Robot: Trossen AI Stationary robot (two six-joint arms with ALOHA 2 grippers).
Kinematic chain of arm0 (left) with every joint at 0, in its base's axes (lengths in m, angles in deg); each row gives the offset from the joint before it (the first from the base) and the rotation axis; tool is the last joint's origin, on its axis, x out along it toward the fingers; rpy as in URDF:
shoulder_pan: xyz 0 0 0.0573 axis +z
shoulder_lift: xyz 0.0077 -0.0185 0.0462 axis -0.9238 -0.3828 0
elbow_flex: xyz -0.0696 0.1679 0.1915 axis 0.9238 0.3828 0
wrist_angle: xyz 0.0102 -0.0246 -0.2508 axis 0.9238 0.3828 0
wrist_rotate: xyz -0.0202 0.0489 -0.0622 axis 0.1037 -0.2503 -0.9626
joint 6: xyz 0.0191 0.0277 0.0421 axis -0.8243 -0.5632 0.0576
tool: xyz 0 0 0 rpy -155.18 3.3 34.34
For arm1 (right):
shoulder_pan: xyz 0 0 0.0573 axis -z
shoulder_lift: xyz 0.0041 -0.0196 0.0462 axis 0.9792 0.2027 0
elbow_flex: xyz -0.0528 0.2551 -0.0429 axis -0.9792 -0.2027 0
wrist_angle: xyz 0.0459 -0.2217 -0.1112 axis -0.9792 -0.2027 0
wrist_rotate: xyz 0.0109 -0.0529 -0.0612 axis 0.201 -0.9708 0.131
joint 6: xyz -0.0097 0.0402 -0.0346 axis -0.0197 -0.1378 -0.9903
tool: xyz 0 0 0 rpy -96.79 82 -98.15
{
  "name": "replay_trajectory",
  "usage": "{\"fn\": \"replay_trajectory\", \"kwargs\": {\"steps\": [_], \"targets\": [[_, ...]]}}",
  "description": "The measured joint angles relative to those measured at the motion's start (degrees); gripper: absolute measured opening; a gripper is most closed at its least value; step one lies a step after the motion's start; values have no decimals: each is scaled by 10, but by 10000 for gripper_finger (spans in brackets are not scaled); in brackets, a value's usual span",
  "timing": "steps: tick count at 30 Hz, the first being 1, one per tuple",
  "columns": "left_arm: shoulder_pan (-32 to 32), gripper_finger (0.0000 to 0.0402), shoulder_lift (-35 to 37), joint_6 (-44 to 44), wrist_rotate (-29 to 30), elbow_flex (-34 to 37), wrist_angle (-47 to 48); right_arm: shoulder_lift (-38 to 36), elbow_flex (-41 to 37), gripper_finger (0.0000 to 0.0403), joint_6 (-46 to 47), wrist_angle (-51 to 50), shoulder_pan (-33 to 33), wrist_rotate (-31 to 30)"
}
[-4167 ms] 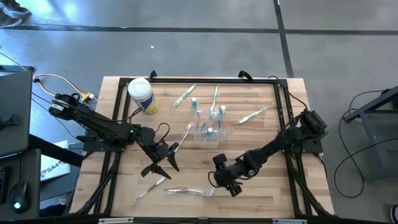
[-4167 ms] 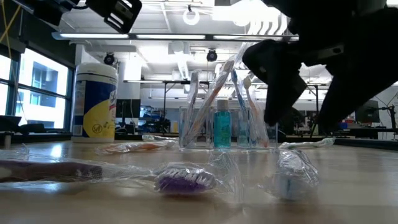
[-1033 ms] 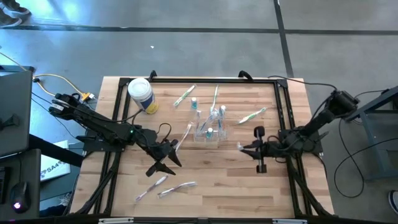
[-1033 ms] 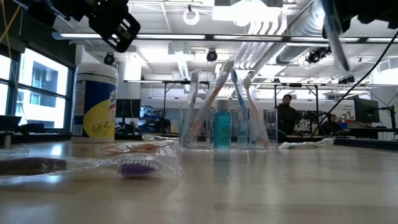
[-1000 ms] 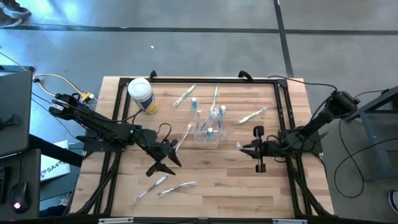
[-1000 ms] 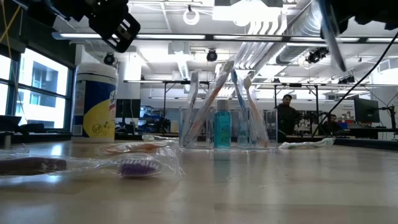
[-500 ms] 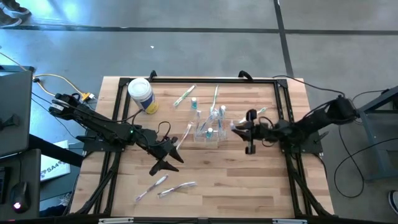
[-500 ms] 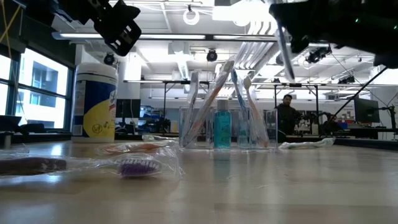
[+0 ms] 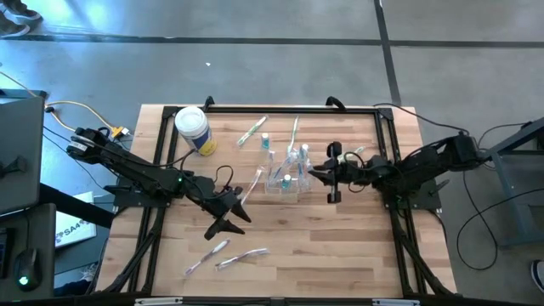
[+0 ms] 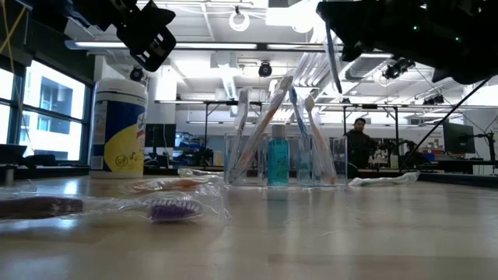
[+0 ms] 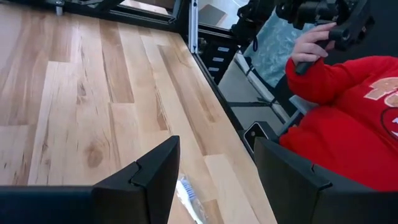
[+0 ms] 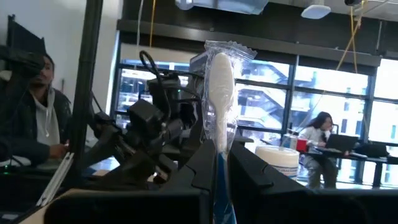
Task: Pick & Place toothbrushing station
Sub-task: Put the blue toothbrush into the left section of the transparent organizer
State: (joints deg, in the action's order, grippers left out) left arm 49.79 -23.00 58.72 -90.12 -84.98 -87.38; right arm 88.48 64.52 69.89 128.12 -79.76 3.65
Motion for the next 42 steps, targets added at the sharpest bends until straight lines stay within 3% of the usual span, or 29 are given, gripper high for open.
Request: {"fn": "replay_trajectory", "kwargs": {"steps": [7,11,16,23,27,32,36,42], "targets": [[-21,207,0,-1,21,0,0,2,8,17,16,0,34,14],[-32,207,0,-3,28,0,0,3,8,17,42,0,44,55],[-39,207,0,-16,28,0,0,57,27,17,31,0,17,40],[-37,207,0,-15,30,0,-3,139,78,17,42,1,33,46],[-41,207,0,-13,31,0,-1,170,83,17,60,1,42,-24],[-54,207,0,-12,32,0,0,177,82,17,60,1,40,-53],[-69,207,0,-13,36,0,-1,177,82,17,112,0,29,-198],[-87,207,0,-16,72,0,-1,177,82,17,113,-1,-17,-307]]}}
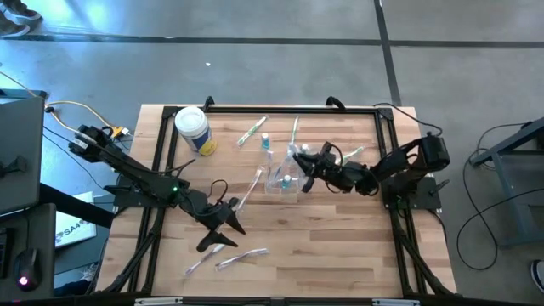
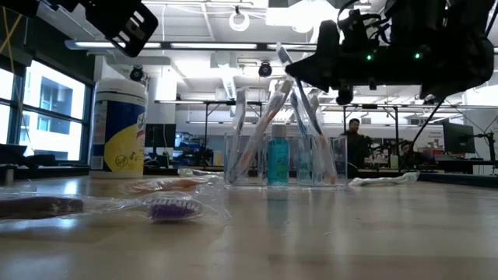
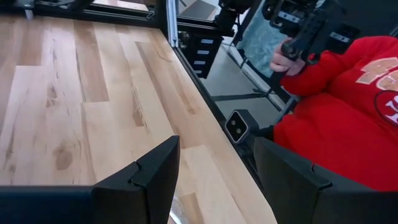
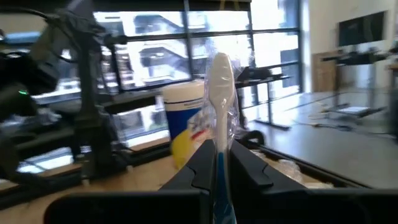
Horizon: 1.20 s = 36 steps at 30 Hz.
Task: Pick & Place toothbrushing station
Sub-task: Put the blue toothbrush into the left section of the transparent organizer
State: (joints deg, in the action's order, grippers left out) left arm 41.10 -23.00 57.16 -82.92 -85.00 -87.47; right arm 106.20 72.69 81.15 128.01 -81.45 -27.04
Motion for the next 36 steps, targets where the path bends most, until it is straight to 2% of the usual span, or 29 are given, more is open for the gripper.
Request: {"fn": "replay_trajectory", "kwargs": {"steps": [8,16,29,36], "targets": [[1,207,0,-2,16,0,0,0,0,17,-29,-1,-38,-70],[1,207,0,-2,24,0,0,0,0,17,-56,2,-39,-98],[1,207,0,-2,23,0,1,60,0,17,22,1,-35,-111],[1,207,0,-2,23,0,1,68,0,17,20,1,-68,-158]]}}
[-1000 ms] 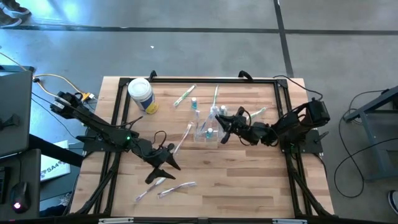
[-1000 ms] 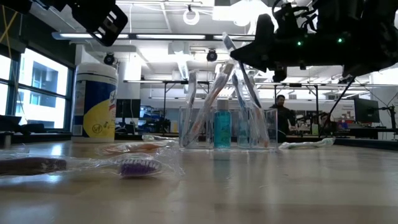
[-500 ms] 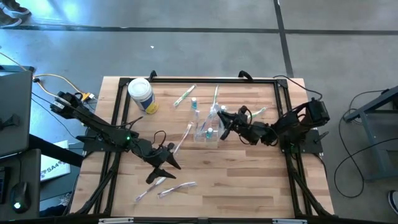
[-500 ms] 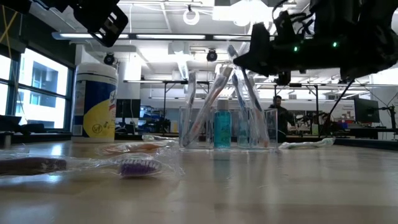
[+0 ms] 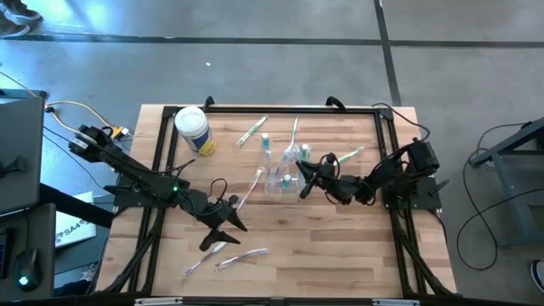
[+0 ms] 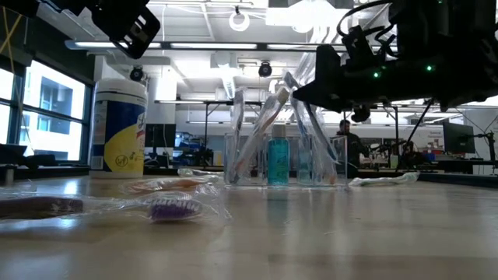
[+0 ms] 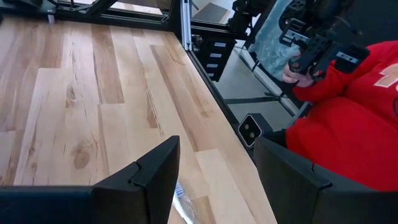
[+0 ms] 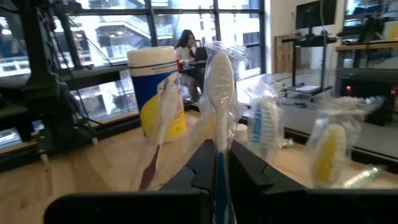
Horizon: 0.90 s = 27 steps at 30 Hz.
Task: Pick & Place toothbrushing station
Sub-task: Put the blue toothbrush into the left section of the transparent organizer
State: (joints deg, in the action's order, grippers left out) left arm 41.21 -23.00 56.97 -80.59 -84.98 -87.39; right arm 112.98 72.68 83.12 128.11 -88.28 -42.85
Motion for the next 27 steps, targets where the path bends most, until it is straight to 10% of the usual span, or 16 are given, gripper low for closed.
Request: {"fn": "replay_trajectory", "kwargs": {"steps": [27], "targets": [[0,207,0,-6,0,0,0,0,0,31,-28,-23,-43,-8]]}}
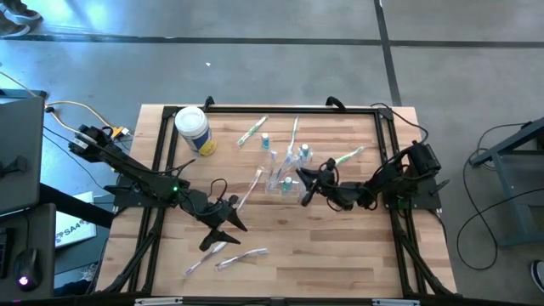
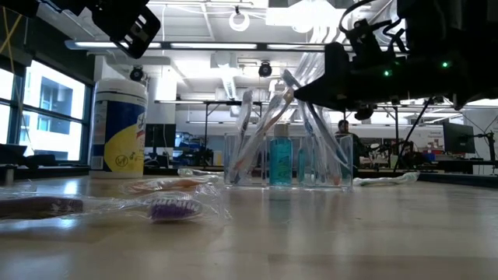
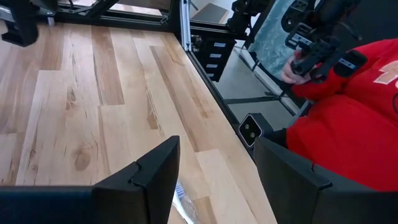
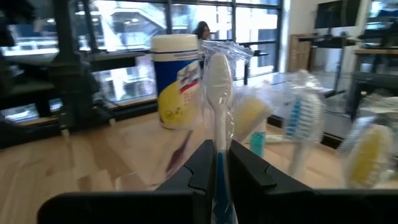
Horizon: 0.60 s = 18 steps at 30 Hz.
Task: Pick & Place toothbrushing station
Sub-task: Put the blue toothbrush into the left section of the transparent organizer
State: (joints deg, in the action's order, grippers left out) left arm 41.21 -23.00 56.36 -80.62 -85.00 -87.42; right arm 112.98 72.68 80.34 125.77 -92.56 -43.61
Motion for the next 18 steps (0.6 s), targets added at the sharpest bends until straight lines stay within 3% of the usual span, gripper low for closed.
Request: {"fn": "replay_trajectory", "kwargs": {"steps": [18], "targets": [[0,207,0,0,0,0,0,0,0,42,-50,-3,-23,13]]}}
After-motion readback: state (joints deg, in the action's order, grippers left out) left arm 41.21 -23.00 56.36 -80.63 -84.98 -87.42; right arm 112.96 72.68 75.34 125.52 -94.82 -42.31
